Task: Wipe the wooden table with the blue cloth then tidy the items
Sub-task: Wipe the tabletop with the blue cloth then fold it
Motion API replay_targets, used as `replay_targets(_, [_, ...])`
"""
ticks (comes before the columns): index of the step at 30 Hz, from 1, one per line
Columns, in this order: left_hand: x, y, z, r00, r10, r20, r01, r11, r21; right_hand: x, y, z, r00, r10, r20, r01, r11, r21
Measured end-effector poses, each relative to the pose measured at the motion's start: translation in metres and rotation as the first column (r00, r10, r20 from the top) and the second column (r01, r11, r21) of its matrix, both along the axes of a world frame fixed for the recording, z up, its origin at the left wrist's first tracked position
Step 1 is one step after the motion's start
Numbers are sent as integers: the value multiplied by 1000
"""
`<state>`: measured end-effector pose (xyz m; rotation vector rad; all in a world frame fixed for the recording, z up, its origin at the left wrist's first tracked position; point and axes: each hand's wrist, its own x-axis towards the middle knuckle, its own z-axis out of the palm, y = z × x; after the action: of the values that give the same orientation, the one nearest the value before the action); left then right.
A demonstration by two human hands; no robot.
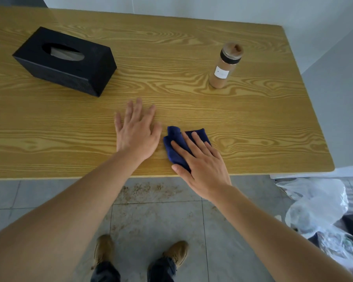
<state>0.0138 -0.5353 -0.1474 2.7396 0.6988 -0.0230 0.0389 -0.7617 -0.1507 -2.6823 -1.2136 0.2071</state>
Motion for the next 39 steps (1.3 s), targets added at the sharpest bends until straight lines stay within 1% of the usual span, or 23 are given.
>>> replay_targets(3, [19,-26,3,997,-62,47,64,997,-39,-13,-20,-2,1000,8,11,-10,992,129])
replay_targets(5, [24,-37,-2,997,-72,9,72,997,-34,-18,-33,-2,999,10,-33,-2,973,233])
replay_targets(6, [25,-40,-5,996,-80,-24,80,997,1,-19,-39,-1,997,5,-77,16,961,275])
replay_targets(9, [23,-43,-14,993,-99,-59,104,991,88,-14,-50,8,954,-8,-299,123,922,368])
replay_targets(10, [23,-43,-15,994,-100,-49,104,990,91,-11,-52,13,913,-20,-408,194,900,390])
replay_targets(11, [23,-43,-16,994,-99,-42,102,990,94,-7,-53,20,848,-31,-530,282,872,400])
replay_targets(13, [24,-43,-18,995,-91,-43,95,990,105,-1,-55,35,675,-48,-736,481,785,389])
replay_targets(14, [24,-43,-18,995,-85,-46,89,990,106,4,-55,42,598,-56,-799,577,722,382])
replay_targets(15, [25,-44,-18,996,-77,-48,82,991,104,11,-55,48,554,-89,-827,660,653,372])
replay_targets(17, [25,-44,-18,996,-69,-52,73,992,99,30,-53,61,522,-211,-827,776,520,357])
replay_targets(19, [25,-45,-18,996,-67,-56,72,993,98,56,-50,69,534,-288,-795,818,414,399])
replay_targets(20, [25,-45,-18,996,-66,-59,72,992,100,71,-48,71,572,-339,-747,804,414,428])
replay_targets(21, [25,-45,-19,996,-66,-63,72,992,104,86,-46,71,620,-398,-676,774,449,446])
replay_targets(23, [26,-45,-19,995,-68,-68,75,991,113,117,-42,60,701,-507,-501,711,558,429])
replay_targets(24, [26,-45,-19,995,-69,-67,77,990,115,134,-39,51,719,-572,-395,695,602,394])
replay_targets(25, [26,-45,-19,995,-70,-65,77,990,114,149,-36,42,716,-636,-288,697,627,348])
replay_targets(26, [26,-45,-19,996,-70,-62,77,991,112,163,-31,33,699,-684,-207,711,636,299])
replay_targets(27, [27,-45,-19,996,-69,-60,75,991,111,174,-27,25,684,-711,-163,727,643,242])
replay_targets(28, [27,-45,-19,996,-69,-60,75,991,111,181,-22,19,680,-718,-148,733,658,176])
replay_targets(30, [26,-45,-19,996,-68,-61,75,991,114,188,-14,7,713,-691,-121,699,714,38])
replay_targets(32, [26,-45,-18,996,-67,-65,74,991,116,188,-12,-1,748,-656,-101,655,754,-43])
replay_targets(36, [26,-44,-17,995,-67,-77,76,990,119,175,-10,-4,804,-591,-69,585,806,-96])
replay_targets(39, [26,-45,-16,995,-65,-72,73,990,121,153,-10,-3,848,-528,-55,521,847,-104])
